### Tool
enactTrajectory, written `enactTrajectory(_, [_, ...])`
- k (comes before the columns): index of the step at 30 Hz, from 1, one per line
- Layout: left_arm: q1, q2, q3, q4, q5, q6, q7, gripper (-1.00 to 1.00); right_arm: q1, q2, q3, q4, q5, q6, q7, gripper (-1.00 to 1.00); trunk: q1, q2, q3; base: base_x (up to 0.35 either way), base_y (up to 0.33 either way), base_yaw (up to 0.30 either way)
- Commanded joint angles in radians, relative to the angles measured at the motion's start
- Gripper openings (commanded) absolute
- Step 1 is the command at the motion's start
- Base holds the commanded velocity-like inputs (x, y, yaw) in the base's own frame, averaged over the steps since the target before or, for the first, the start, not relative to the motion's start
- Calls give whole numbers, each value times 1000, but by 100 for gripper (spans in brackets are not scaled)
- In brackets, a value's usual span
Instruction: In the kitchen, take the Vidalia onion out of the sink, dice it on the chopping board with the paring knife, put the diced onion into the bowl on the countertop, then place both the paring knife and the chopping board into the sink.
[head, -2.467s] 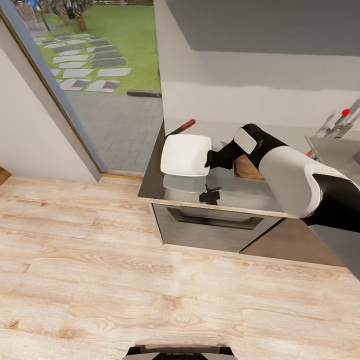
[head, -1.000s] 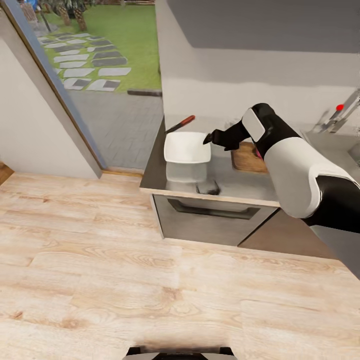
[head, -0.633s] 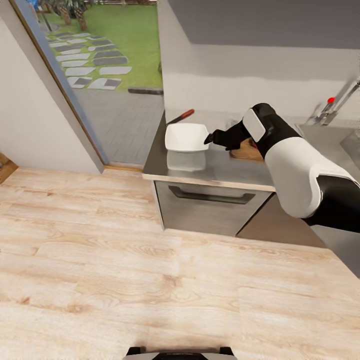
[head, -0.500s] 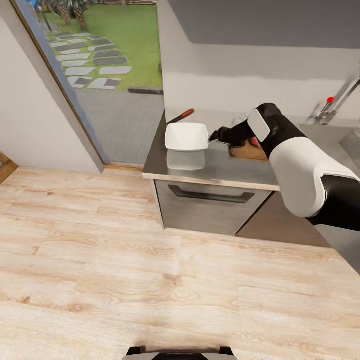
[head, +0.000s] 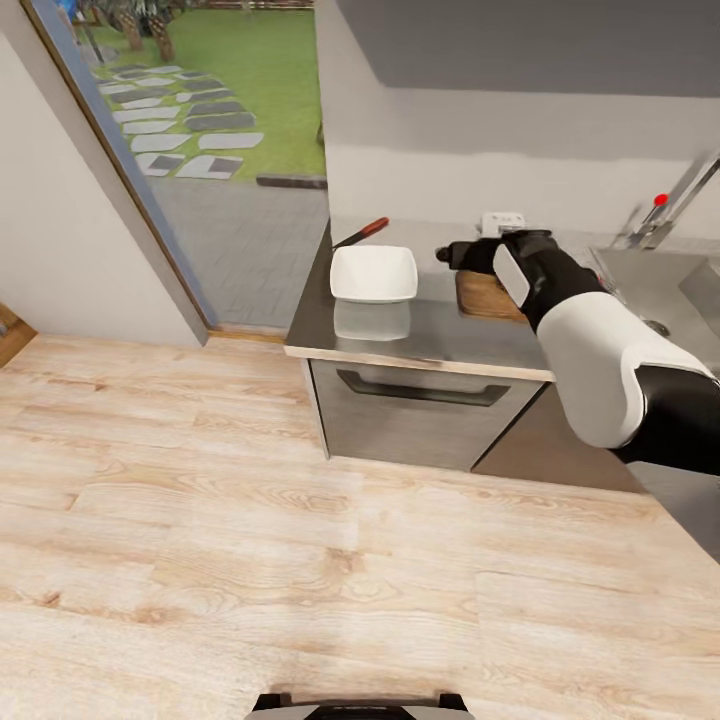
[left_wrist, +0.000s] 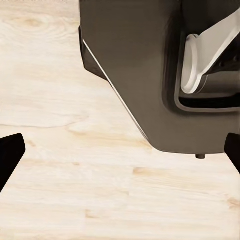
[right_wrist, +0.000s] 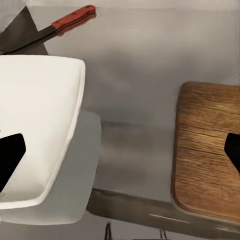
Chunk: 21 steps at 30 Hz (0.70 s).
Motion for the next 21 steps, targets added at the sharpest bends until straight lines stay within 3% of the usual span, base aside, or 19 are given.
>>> enactTrajectory(1, [1,1,-9,-2,10,-2,4,100,3,1,-7,-4,13,-13,13,100,1,-2,-1,0,0,0])
enactTrajectory(5, [0,3,-9,-2,14,-1,7,100,21,4,-5,-26,17,-41,21,100,1,-2,-1,0,0,0])
enactTrajectory(8, [-1,2,-9,-2,15,-1,10,100,74,6,-4,-125,25,-58,22,100,1,-2,-1,0,0,0])
enactTrajectory(9, [-1,2,-9,-2,15,-1,11,100,137,11,-3,-236,48,-57,22,100,1,-2,-1,0,0,0])
enactTrajectory(11, [-1,2,-8,-2,15,-1,12,100,313,36,-3,-554,117,-14,22,100,1,-2,-1,0,0,0])
enactTrajectory(15, [-1,1,-7,-2,15,-1,11,100,546,90,-3,-984,180,140,23,100,1,-2,-1,0,0,0])
enactTrajectory(17, [-1,0,-8,-2,15,-1,11,100,622,102,-3,-1118,191,188,24,100,1,-2,-1,0,0,0])
enactTrajectory(20, [-1,0,-8,-2,15,-1,11,100,711,111,-3,-1227,199,218,34,100,1,-2,-1,0,0,0])
enactTrajectory(21, [-1,0,-7,-3,15,-1,12,100,785,112,-4,-1272,202,212,75,100,1,-2,-1,0,0,0])
